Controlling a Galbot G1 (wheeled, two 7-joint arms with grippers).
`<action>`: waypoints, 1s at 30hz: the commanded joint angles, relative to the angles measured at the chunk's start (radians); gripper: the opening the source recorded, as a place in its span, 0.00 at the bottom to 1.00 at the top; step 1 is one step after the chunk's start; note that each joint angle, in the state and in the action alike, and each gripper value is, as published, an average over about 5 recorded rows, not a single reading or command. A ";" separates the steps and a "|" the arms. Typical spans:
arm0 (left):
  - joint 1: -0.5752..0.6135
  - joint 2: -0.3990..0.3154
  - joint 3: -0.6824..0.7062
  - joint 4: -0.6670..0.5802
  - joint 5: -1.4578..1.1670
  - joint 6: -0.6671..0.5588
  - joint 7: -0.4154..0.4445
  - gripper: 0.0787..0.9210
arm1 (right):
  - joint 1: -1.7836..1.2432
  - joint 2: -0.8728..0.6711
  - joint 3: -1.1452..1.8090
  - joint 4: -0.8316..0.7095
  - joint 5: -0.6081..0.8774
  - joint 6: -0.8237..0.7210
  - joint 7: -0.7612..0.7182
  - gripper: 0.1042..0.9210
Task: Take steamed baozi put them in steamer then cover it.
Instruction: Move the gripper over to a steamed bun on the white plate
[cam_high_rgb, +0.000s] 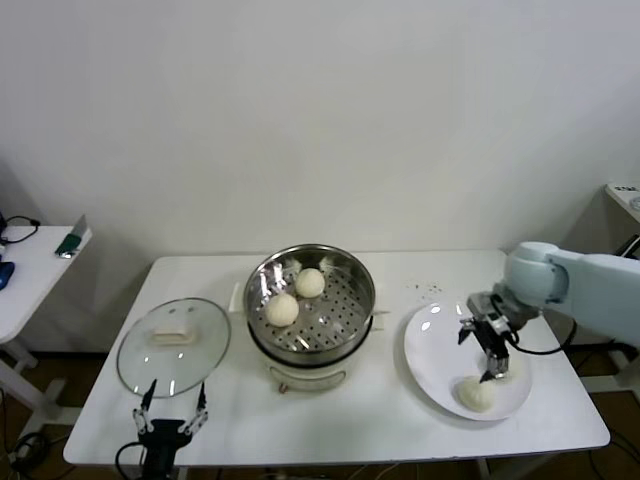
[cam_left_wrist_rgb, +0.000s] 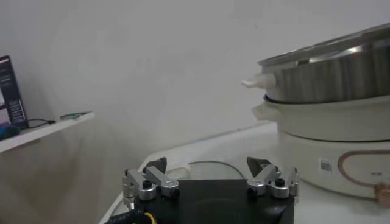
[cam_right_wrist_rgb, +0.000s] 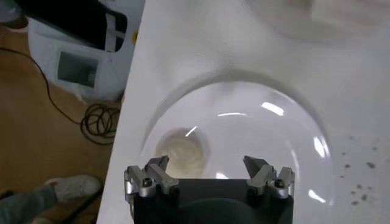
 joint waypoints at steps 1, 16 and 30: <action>0.005 0.000 -0.004 0.003 0.003 -0.001 -0.005 0.88 | -0.189 -0.047 0.095 -0.019 -0.100 0.004 0.005 0.88; -0.003 -0.001 -0.009 0.025 0.004 0.001 -0.005 0.88 | -0.231 0.028 0.123 -0.113 -0.103 0.012 -0.003 0.88; -0.017 -0.001 -0.007 0.037 0.008 0.006 -0.004 0.88 | -0.238 0.061 0.130 -0.148 -0.101 0.020 -0.018 0.75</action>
